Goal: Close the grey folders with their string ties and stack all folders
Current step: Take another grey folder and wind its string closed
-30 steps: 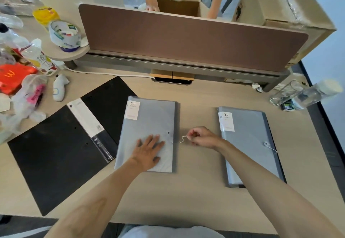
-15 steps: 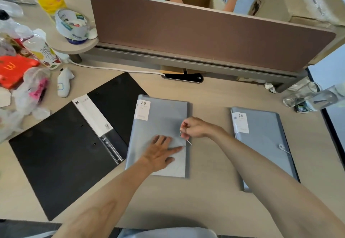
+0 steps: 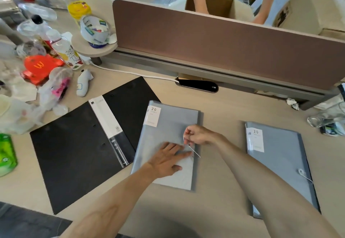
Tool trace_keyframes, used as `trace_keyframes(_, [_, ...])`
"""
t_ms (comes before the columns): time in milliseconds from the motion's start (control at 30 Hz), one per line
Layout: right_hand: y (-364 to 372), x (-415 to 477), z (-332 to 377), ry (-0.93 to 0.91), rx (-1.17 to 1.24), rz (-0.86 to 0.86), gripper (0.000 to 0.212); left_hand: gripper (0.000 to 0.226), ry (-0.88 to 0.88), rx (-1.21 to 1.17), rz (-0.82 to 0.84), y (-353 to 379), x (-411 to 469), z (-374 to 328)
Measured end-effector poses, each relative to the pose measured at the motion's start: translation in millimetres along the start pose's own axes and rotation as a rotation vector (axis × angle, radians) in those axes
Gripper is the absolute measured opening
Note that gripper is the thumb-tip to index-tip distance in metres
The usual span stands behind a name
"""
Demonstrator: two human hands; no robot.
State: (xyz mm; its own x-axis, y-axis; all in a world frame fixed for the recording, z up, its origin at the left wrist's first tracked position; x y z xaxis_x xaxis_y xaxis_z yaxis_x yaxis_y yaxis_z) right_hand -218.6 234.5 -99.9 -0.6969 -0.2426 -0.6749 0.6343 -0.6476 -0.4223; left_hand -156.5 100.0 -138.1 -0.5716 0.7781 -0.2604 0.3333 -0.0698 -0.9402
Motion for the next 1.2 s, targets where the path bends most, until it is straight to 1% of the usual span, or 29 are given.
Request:
trace_keyframes(167, [0, 14, -4, -0.012, -0.009, 0.004, 0.024, 0.061, -0.064, -0.063, -0.052, 3, 7, -1])
trace_keyframes(333, [0, 31, -9, -0.022, -0.06, 0.015, 0.015, 0.064, -0.058, -0.077, -0.155, 7, 9, 0])
trace_keyframes(400, [0, 31, -9, -0.026, -0.083, 0.016, 0.01, 0.064, -0.054, -0.085, -0.158, 6, 8, 0])
trace_keyframes(633, [2, 31, -11, -0.03, -0.051, 0.039, 0.009, 0.063, -0.077, -0.087, -0.179, 6, 10, 0])
trace_keyframes(833, [0, 36, -10, -0.052, -0.097, -0.012, 0.009, 0.06, -0.073, -0.076, -0.186, 5, 9, -2])
trace_keyframes(1033, [-5, 32, -3, -0.114, -0.287, -0.063, 0.009, 0.058, -0.064, -0.077, -0.173, 9, 2, 0])
trace_keyframes(1200, [-14, 32, -5, -0.147, -0.434, -0.153, 0.008, 0.054, -0.063, -0.109, -0.222, 4, 3, -2])
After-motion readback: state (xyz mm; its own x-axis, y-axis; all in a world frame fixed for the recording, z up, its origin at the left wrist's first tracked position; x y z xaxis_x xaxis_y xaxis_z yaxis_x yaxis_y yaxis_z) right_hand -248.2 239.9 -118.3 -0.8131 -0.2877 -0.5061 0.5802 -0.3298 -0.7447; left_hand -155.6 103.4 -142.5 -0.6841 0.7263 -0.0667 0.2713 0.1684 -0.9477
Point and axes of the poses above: each hand's wrist, its own x-axis towards the middle knuckle, its own y-axis out of the palm, z = x × y, the point moved 5 cm from there along x, towards the middle knuckle, and after that the axes turned 1 degree about z, right-handed, at the moved point
